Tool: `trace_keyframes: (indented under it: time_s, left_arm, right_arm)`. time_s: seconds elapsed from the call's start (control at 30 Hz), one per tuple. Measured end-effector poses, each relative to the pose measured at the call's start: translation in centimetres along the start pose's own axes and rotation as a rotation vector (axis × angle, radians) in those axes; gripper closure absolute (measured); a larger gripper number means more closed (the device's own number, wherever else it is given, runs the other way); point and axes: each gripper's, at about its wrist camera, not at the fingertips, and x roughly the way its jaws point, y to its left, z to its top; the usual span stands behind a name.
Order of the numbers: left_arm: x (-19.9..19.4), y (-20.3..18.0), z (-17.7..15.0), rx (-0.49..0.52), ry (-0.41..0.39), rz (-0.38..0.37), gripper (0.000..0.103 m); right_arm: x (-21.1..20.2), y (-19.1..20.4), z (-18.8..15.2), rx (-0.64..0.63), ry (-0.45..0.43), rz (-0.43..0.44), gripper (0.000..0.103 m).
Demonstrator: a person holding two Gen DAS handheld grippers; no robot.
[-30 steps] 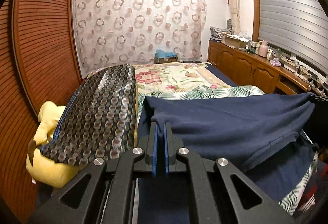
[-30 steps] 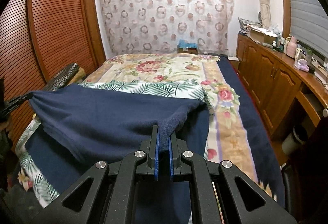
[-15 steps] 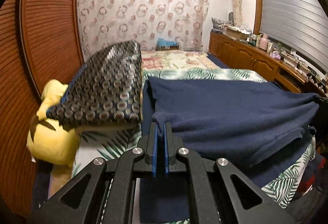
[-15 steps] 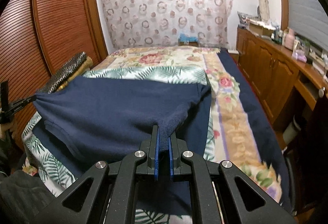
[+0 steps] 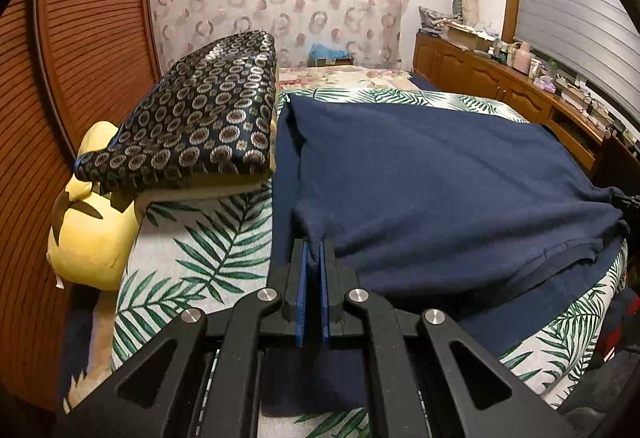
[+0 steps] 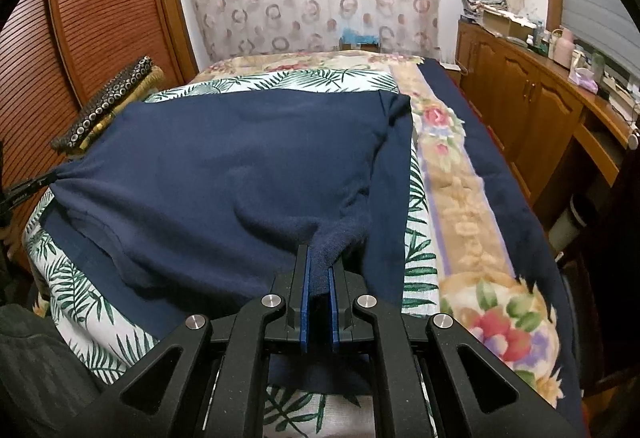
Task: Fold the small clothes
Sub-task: 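Fold the lifted shirt over onto itself and open both tools, then move both open tools over the folded navy shirt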
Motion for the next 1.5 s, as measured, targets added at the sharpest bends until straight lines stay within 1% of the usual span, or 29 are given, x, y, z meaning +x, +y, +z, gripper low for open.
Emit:
trace_keyframes:
  time_s: [0.23,0.27,0.33,0.37,0.4,0.43,0.47,0.5,0.57,0.6,0.63,0.67,0.77,0.9,1.13,1.2,1.3,1.37,1.5]
  left_arm:
    - [0.2,0.0,-0.4,-0.002,0.02,-0.005,0.096]
    - [0.2,0.0,-0.5,-0.003,0.026,-0.005,0.093]
    - [0.2,0.0,-0.6,0.001,0.032,0.007,0.079]
    - [0.1,0.1,-0.5,0.001,0.031,0.008,0.077]
    - [0.0,0.2,-0.5,-0.002,0.028,0.006,0.07]
    - [0.0,0.3,-0.5,-0.006,0.027,0.004,0.058]
    - [-0.1,0.5,-0.6,-0.012,0.026,-0.002,0.057]
    - [0.0,0.5,-0.6,-0.013,0.026,-0.008,0.056]
    - [0.1,0.6,-0.6,-0.009,0.035,-0.023,0.047]
    - [0.2,0.7,-0.6,-0.009,0.034,-0.025,0.034]
    - [0.2,0.7,-0.6,-0.009,0.032,-0.028,0.026]
    - [0.2,0.8,-0.6,-0.009,0.032,-0.031,0.025]
    - [0.7,0.8,-0.9,-0.008,0.049,-0.028,0.025]
    - [1.0,1.0,-1.1,-0.014,0.064,-0.012,0.025]
    - [1.2,1.7,-1.4,-0.025,0.074,-0.001,0.025]
    - [1.3,1.8,-1.4,-0.025,0.076,-0.002,0.025]
    - [1.2,1.8,-1.3,-0.019,0.077,-0.004,0.025]
    - [1.2,1.7,-1.3,-0.017,0.075,-0.007,0.025]
    - [1.4,1.6,-1.1,-0.019,0.076,-0.01,0.025]
  right_arm:
    - [-0.8,0.7,0.0,-0.02,-0.021,-0.01,0.096]
    - [-1.1,0.8,-0.4,-0.025,-0.026,-0.012,0.092]
    - [-1.7,1.1,0.0,-0.036,-0.05,-0.028,0.091]
    - [-2.1,1.3,0.1,-0.042,-0.06,-0.033,0.089]
    - [-2.4,1.6,0.3,-0.049,-0.068,-0.039,0.085]
    - [-2.6,1.8,0.4,-0.061,-0.077,-0.05,0.082]
    - [-2.9,2.2,0.6,-0.075,-0.087,-0.064,0.075]
    - [-3.0,2.5,0.7,-0.084,-0.096,-0.071,0.064]
    - [-3.2,3.0,0.9,-0.091,-0.109,-0.062,0.053]
    - [-3.2,3.3,1.0,-0.092,-0.113,-0.053,0.048]
    - [-3.0,3.5,0.9,-0.096,-0.116,-0.049,0.046]
    - [-2.8,3.9,1.0,-0.102,-0.12,-0.053,0.044]
    - [-1.7,4.6,0.5,-0.12,-0.117,-0.048,0.044]
    - [1.0,5.5,0.2,-0.144,-0.084,0.007,0.044]
    - [5.3,7.1,0.2,-0.151,-0.034,0.057,0.044]
    - [5.7,7.5,0.2,-0.154,-0.035,0.061,0.044]
    - [6.1,8.1,0.5,-0.154,-0.041,0.09,0.044]
    - [6.3,7.6,0.7,-0.156,-0.035,0.121,0.044]
    - [6.4,7.5,0.4,-0.172,-0.026,0.145,0.044]
